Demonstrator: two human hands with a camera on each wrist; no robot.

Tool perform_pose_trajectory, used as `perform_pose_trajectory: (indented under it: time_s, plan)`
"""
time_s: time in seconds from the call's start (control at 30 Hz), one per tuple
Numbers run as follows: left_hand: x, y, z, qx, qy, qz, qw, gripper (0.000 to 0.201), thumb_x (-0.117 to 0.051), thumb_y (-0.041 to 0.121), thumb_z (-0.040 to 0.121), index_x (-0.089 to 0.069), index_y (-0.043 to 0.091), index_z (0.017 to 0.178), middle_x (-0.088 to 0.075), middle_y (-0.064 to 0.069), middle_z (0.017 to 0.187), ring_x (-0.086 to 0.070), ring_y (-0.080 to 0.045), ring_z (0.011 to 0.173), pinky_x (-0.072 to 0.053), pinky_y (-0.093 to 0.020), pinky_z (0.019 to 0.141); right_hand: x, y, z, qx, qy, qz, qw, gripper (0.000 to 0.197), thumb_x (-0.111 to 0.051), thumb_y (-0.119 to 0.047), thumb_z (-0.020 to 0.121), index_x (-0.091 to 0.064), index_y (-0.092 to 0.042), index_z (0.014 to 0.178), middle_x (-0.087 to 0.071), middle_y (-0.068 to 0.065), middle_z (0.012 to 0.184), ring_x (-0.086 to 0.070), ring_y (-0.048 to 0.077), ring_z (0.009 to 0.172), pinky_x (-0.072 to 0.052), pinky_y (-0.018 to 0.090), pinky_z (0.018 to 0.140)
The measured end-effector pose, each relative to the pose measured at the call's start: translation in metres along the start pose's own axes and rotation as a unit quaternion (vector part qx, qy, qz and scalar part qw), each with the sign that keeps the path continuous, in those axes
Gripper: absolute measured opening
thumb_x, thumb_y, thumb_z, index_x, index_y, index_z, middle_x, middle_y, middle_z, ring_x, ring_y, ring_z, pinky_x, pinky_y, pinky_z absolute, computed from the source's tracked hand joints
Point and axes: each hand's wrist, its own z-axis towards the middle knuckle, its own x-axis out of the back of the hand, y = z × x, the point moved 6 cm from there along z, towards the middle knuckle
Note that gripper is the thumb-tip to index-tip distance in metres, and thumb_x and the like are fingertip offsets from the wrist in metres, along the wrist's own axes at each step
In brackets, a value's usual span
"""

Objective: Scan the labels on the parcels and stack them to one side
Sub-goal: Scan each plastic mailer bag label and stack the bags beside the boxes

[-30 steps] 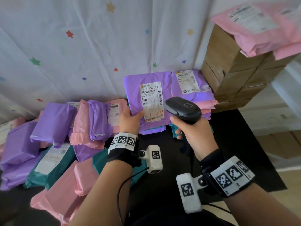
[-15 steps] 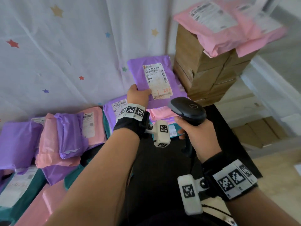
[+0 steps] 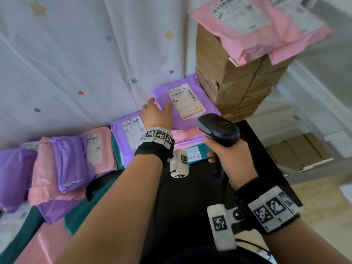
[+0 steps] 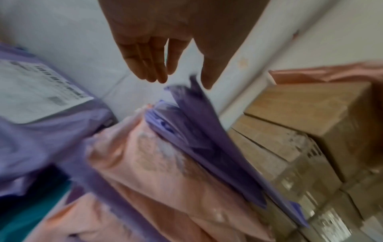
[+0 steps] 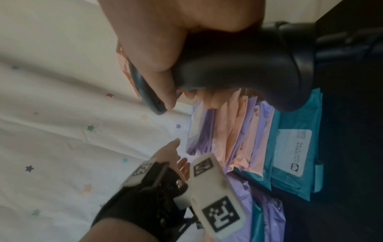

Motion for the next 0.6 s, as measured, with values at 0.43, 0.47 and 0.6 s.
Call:
perform_pose_trajectory:
  time_s: [0.43,0.47,0.6]
  plan:
    - [0.049,-0.177,-0.013,0.201,-0.042,0.041,0.978,0.055,-0.061,0.018,0.085,-0.044,0.003,0.135,-0.055,-0.019,0.131,-0.054,-0.033,0.118,-0.042,-0.033,0.092,-0.066,0.022,-0.009,-0.009,-0.06,-0.046,0.997,0.019,-0.083,-0.031,0.077,-0.072,-0.023,0.091,-0.072,-0.004,0.067,-0.068,0.006,0.061,-0.057,0.029,0.063]
    - [0.049,-0.18,-0.01,0.206,-0.049,0.032,0.977,0.06,-0.064,0.022,0.084,-0.043,0.003,0.136,-0.056,-0.018,0.131,-0.055,-0.032,0.117,-0.041,-0.03,0.088,-0.069,0.024,-0.01,-0.013,-0.065,-0.05,0.997,0.021,-0.083,-0.032,0.077,-0.072,-0.025,0.093,-0.073,-0.005,0.069,-0.069,0.006,0.063,-0.058,0.029,0.064]
    - [0.05,-0.181,0.003,0.226,-0.076,0.014,0.971,0.05,-0.068,0.027,0.082,-0.056,0.005,0.125,-0.064,-0.012,0.113,-0.063,-0.028,0.103,-0.044,-0.024,0.074,-0.073,0.025,-0.009,-0.02,-0.062,-0.058,0.996,0.02,-0.084,-0.033,0.076,-0.071,-0.027,0.09,-0.074,-0.005,0.072,-0.071,0.008,0.066,-0.059,0.031,0.066]
